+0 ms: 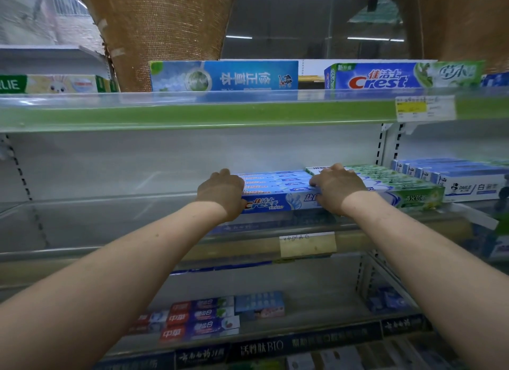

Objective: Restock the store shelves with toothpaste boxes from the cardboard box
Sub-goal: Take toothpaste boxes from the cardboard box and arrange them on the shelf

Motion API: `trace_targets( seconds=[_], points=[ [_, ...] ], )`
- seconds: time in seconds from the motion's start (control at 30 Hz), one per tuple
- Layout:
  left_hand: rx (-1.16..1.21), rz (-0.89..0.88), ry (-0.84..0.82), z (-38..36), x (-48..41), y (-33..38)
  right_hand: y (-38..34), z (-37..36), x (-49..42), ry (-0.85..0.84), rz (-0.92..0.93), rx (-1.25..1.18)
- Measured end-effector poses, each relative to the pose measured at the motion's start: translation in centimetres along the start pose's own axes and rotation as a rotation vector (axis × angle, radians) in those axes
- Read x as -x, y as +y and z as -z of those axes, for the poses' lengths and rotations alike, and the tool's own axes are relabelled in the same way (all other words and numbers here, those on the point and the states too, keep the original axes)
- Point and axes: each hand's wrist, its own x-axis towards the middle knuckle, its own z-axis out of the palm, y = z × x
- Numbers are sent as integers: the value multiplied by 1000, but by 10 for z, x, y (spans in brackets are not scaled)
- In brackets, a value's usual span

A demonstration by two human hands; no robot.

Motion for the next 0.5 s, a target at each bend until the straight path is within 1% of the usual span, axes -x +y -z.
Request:
trace_targets(
  seconds=[0.07, 0.2, 0.3, 0.43, 0.5],
  points=[
    [-62, -34, 46, -1, 1, 6, -5, 1, 0, 30, 15, 11],
    [-117, -93, 131, -8, 2, 22, -19, 3, -1, 85, 68, -70],
    [-123, -84, 173, -13, 1, 28, -23, 0, -1, 86, 64, -118],
    [-166, -51, 212, -19, -1, 34, -27, -9, 0, 173, 46, -121],
    [-180, -39, 225, -21, -1, 37, -29, -11, -1, 190, 38, -111]
  ],
)
